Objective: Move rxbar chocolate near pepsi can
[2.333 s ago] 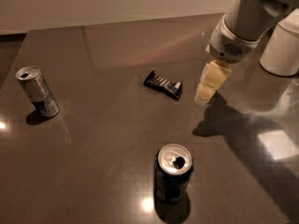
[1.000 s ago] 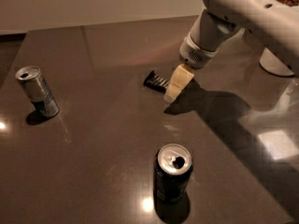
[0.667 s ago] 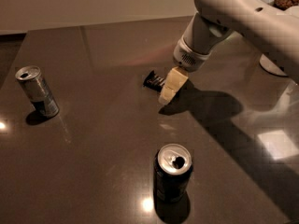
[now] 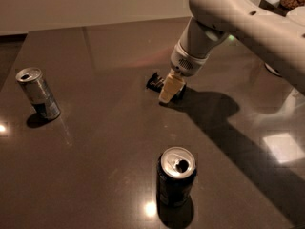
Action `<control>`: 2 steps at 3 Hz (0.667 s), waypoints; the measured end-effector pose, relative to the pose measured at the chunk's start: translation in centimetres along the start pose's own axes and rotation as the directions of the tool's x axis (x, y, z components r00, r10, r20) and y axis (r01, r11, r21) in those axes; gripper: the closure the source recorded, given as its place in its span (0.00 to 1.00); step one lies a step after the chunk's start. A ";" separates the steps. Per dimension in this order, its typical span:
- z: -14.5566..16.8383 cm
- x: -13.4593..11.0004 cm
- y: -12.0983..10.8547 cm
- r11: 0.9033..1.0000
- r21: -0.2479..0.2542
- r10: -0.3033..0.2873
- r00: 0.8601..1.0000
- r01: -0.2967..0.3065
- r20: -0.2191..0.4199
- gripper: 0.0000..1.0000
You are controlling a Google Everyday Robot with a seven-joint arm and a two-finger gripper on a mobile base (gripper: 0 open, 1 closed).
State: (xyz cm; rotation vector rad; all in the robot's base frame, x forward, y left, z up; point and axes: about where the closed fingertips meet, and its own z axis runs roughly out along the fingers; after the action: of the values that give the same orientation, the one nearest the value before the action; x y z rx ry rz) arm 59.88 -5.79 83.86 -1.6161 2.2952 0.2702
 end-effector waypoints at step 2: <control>-1.0 0.6 0.4 1.000 -0.003 -0.011 1.000 0.010 -0.004 0.92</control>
Offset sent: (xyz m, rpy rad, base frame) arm -0.0131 -0.0191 0.0211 -0.0067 -0.0185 0.0069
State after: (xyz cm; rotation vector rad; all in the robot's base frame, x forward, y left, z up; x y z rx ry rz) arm 59.17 -6.52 84.59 -1.6312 2.2900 0.2677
